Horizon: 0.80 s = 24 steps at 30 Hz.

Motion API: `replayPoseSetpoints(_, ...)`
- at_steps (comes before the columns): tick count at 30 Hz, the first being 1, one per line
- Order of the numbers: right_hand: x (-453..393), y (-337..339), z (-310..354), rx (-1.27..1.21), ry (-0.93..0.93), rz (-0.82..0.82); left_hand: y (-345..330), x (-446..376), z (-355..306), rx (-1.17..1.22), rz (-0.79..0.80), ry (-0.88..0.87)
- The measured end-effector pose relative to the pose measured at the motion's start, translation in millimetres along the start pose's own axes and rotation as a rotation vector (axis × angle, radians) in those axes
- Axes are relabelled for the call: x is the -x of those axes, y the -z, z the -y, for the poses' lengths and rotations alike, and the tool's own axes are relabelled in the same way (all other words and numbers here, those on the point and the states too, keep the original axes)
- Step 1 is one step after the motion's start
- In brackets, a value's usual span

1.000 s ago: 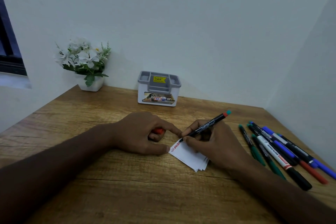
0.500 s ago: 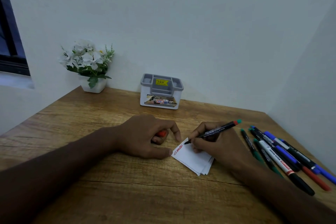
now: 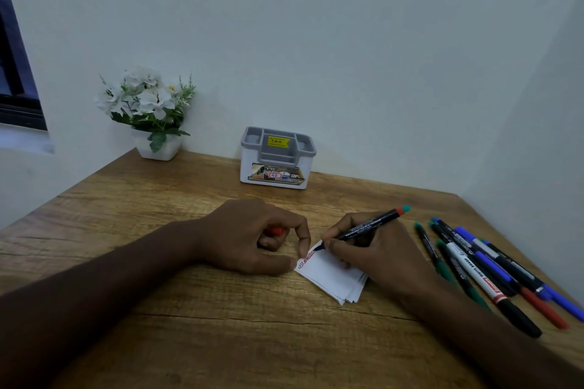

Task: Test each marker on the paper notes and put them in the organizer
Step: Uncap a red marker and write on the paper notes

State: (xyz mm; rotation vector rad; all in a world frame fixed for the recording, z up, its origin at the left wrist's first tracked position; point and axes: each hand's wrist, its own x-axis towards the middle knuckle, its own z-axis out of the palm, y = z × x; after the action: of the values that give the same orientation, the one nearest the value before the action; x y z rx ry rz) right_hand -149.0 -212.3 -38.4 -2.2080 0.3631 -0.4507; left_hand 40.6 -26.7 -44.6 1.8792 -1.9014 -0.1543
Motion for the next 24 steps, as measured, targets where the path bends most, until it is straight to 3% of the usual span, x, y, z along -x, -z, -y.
replayPoseSetpoints(24,2.5,3.9,2.2,0.003,-0.022,-0.015,1.9,-1.2,-2.8,0.076,0.0,0.015)
